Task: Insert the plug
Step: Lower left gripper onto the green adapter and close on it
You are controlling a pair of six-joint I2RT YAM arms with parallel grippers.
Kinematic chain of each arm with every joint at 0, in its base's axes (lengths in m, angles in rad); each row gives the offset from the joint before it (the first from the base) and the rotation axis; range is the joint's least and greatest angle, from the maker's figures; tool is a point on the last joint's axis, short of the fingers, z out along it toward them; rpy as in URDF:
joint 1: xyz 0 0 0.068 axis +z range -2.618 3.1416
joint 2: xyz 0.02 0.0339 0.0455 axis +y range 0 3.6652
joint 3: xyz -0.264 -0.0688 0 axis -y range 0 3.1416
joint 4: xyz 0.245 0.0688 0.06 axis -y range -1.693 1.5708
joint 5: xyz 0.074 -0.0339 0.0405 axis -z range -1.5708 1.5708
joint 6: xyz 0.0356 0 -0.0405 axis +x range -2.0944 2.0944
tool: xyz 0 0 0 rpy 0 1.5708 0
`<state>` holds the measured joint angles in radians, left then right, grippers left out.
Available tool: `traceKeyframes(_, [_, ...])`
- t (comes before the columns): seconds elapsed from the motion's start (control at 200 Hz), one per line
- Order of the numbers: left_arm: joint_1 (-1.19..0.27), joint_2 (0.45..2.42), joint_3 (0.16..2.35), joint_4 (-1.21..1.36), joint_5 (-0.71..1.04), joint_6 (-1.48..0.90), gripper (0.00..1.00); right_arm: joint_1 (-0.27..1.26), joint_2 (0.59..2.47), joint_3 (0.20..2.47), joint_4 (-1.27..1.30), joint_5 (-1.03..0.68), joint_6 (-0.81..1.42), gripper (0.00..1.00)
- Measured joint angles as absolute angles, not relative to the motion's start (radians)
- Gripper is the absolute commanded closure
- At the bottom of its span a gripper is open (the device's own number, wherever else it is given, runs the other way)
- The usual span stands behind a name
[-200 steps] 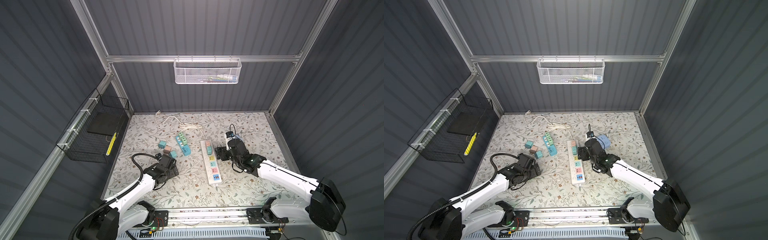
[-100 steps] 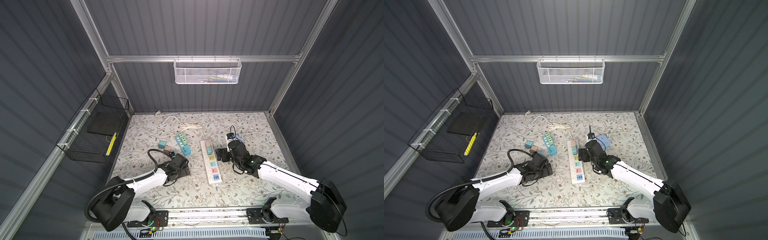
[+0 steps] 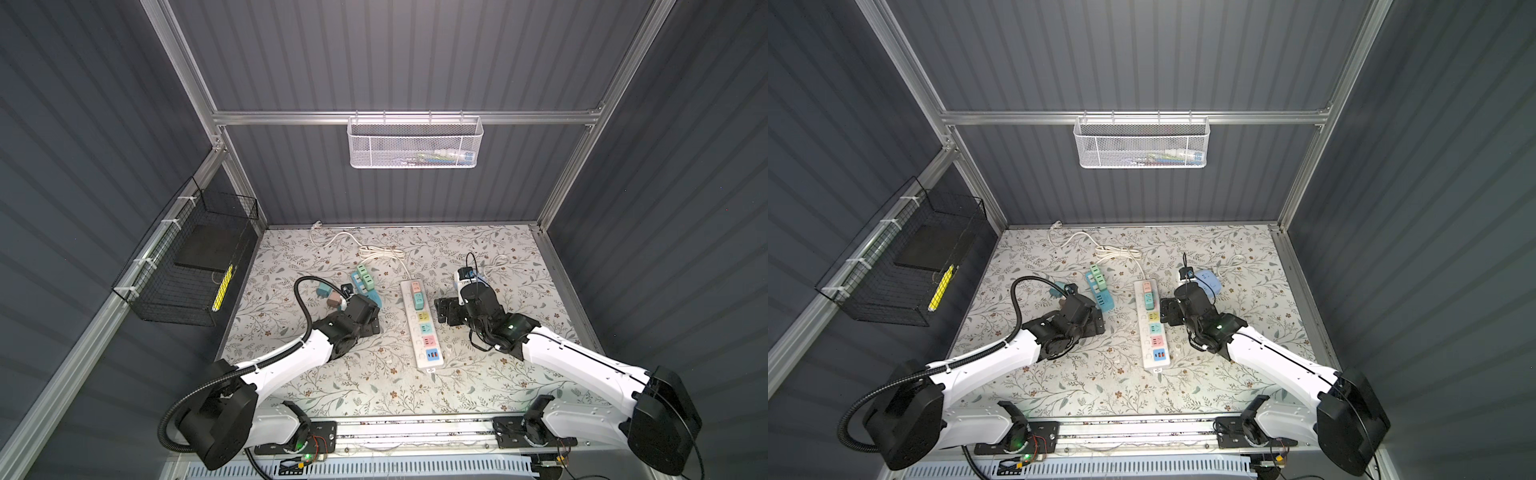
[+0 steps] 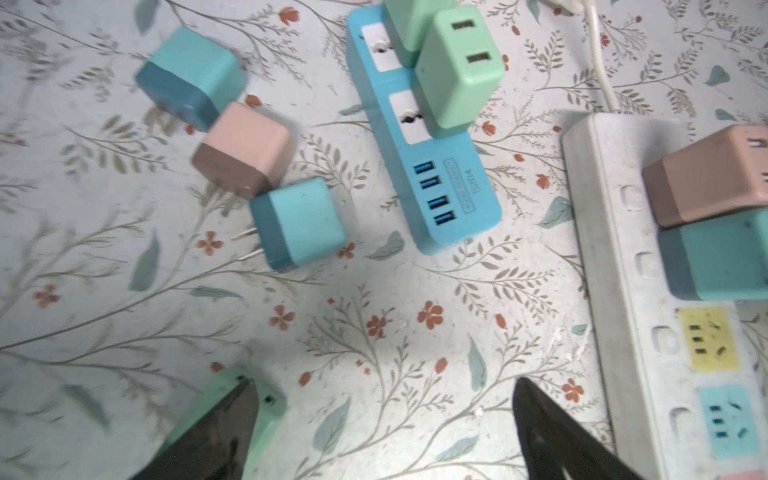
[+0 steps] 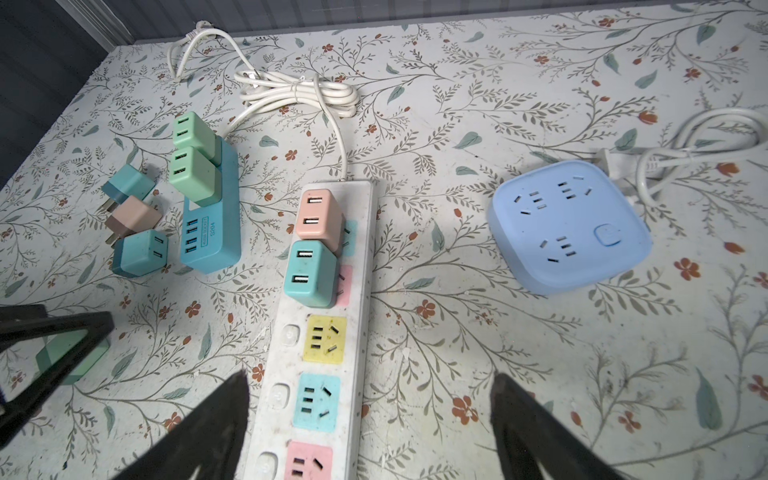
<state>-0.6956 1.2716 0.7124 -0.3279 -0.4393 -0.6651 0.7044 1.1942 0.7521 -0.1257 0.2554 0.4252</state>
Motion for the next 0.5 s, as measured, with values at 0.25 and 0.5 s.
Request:
traceKeyframes(0.25, [-0.544,1.244,0.69,-0.442,-0.363,-0.603,0.09,0.704,1.248,0.752,-0.105,0.209,0.422,0.14])
traceKeyframes(0.5, [-0.539,1.31,0.677,-0.425,-0.222,-0.55,0.13,0.704,1.258,0.753,-0.103,0.187,0.426,0.13])
